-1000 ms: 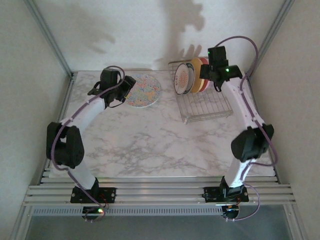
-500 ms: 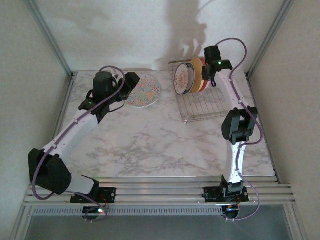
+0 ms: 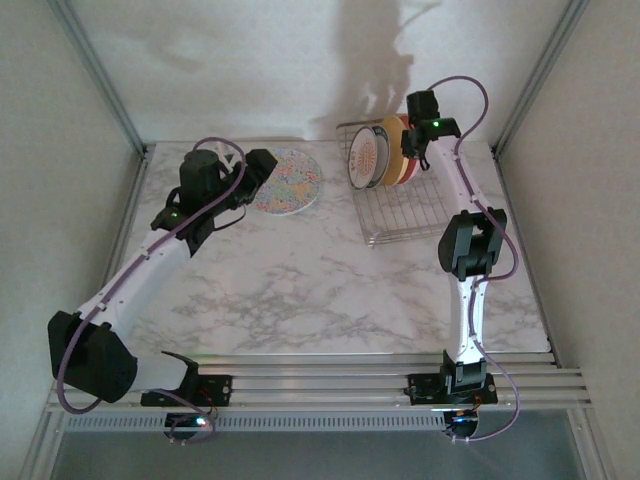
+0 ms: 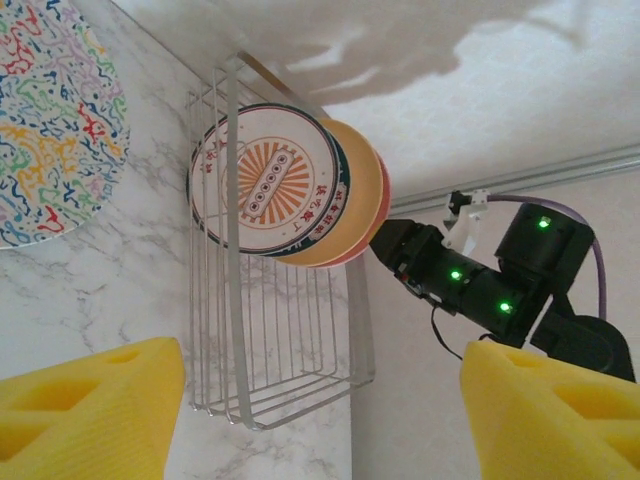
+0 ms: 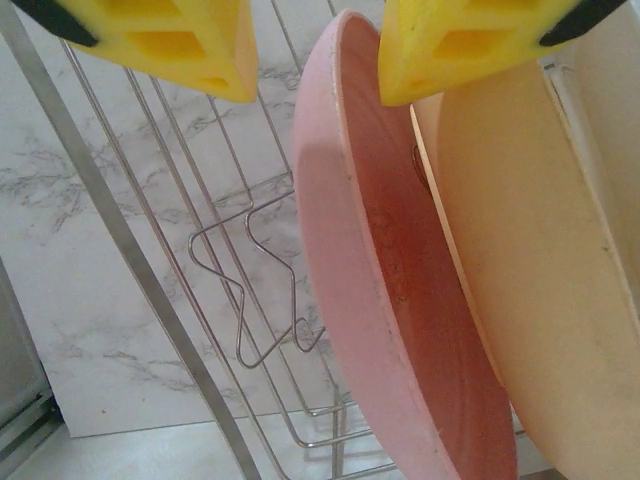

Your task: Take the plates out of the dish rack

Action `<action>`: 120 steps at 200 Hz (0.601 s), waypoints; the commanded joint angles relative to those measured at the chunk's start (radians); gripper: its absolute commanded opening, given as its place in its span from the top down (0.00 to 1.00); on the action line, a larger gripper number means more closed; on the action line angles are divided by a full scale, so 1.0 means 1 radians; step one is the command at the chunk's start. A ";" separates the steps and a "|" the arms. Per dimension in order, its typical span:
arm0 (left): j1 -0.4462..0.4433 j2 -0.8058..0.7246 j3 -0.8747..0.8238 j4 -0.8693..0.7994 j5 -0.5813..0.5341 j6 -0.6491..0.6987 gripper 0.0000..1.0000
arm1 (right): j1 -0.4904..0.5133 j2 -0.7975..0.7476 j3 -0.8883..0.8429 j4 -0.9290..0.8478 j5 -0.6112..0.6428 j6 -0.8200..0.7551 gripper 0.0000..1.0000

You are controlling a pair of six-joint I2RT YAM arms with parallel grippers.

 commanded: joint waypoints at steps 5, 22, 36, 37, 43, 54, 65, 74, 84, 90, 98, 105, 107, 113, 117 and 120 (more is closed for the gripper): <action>-0.007 -0.077 -0.019 0.127 0.043 0.006 0.27 | -0.014 0.023 0.043 0.009 -0.019 -0.010 0.67; -0.010 -0.122 -0.051 0.229 0.061 -0.012 0.27 | -0.016 0.032 0.049 0.015 -0.021 -0.016 0.68; -0.011 -0.155 -0.070 0.276 0.058 -0.023 0.25 | -0.018 0.041 0.056 0.019 -0.022 -0.019 0.69; -0.011 -0.157 -0.071 0.279 0.057 -0.024 0.25 | -0.018 0.042 0.056 0.019 -0.022 -0.019 0.70; -0.011 -0.167 -0.074 0.286 0.056 -0.027 0.25 | -0.020 0.045 0.063 0.020 -0.023 -0.020 0.70; -0.012 -0.179 -0.075 0.285 0.054 -0.029 0.25 | -0.022 0.052 0.070 0.022 -0.026 -0.022 0.71; -0.010 -0.185 -0.073 0.277 0.054 -0.030 0.25 | -0.023 0.058 0.076 0.023 -0.028 -0.023 0.71; -0.012 -0.190 -0.074 0.275 0.054 -0.032 0.25 | -0.025 0.064 0.080 0.025 -0.031 -0.024 0.71; -0.011 -0.193 -0.076 0.275 0.053 -0.032 0.25 | -0.024 0.070 0.085 0.025 -0.032 -0.024 0.72; -0.011 -0.195 -0.076 0.275 0.055 -0.035 0.25 | -0.025 0.073 0.087 0.024 -0.030 -0.025 0.72; -0.011 -0.195 -0.075 0.273 0.054 -0.035 0.25 | -0.024 0.076 0.089 0.026 -0.031 -0.026 0.71; -0.012 -0.193 -0.072 0.268 0.054 -0.034 0.25 | -0.024 0.077 0.089 0.029 -0.031 -0.028 0.71; -0.012 -0.193 -0.072 0.267 0.054 -0.034 0.25 | -0.023 0.077 0.090 0.030 -0.031 -0.029 0.71; -0.012 -0.193 -0.070 0.265 0.054 -0.034 0.25 | -0.025 0.080 0.090 0.032 -0.033 -0.031 0.71; -0.011 -0.194 -0.070 0.264 0.054 -0.034 0.25 | -0.024 0.081 0.091 0.032 -0.032 -0.033 0.72; -0.011 -0.195 -0.070 0.264 0.054 -0.034 0.25 | -0.024 0.082 0.092 0.033 -0.032 -0.035 0.72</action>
